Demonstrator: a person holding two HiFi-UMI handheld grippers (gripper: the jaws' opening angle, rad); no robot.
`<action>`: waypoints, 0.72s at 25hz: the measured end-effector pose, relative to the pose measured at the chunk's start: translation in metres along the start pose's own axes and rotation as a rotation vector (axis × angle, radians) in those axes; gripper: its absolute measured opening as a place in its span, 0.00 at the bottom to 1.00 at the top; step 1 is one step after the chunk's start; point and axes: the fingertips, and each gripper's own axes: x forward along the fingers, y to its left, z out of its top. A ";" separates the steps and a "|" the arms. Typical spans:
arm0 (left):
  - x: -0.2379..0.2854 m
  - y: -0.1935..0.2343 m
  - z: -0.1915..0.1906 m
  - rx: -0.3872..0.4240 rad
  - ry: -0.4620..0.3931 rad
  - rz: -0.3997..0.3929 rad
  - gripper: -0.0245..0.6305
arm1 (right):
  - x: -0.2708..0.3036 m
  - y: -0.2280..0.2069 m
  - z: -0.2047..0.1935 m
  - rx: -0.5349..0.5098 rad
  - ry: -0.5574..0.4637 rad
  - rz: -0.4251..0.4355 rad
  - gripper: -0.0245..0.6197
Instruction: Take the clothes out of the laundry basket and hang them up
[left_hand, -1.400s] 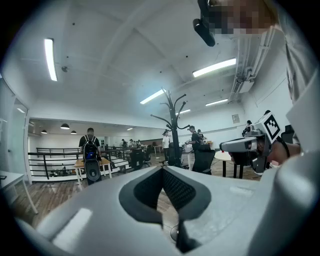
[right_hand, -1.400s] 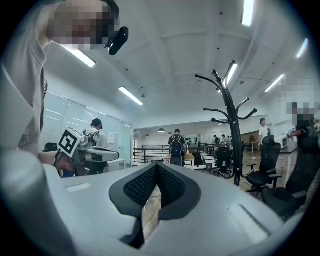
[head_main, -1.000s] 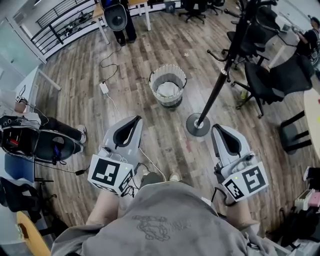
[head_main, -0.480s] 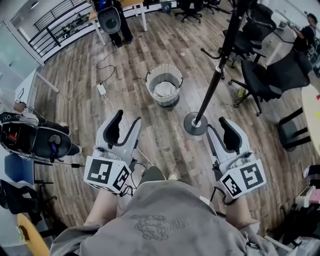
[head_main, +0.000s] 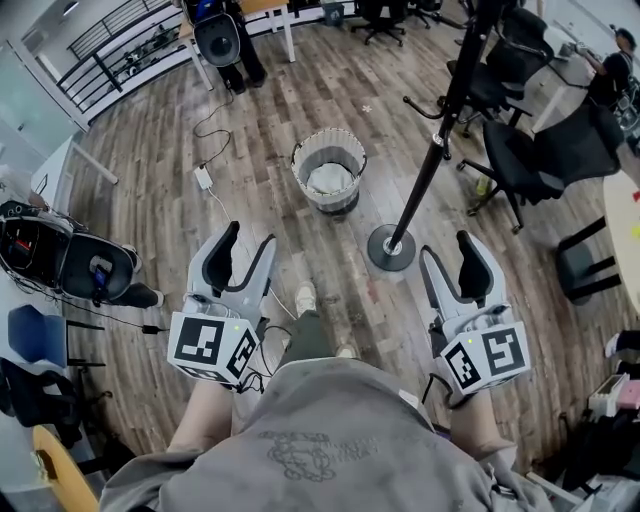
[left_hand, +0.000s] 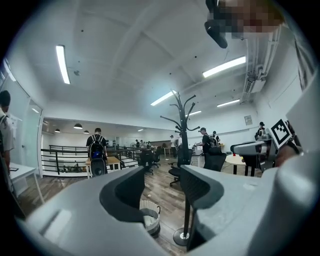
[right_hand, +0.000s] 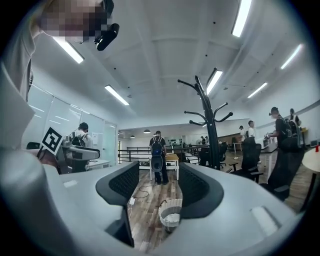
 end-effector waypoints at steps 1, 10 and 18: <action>0.002 0.003 -0.001 -0.001 0.002 -0.001 0.38 | 0.004 0.000 -0.001 -0.005 0.006 -0.001 0.44; 0.037 0.030 -0.002 -0.013 -0.032 0.006 0.38 | 0.044 -0.006 0.002 -0.008 -0.001 0.002 0.45; 0.078 0.089 -0.014 -0.028 -0.021 0.013 0.38 | 0.120 -0.002 -0.009 -0.027 0.037 0.015 0.44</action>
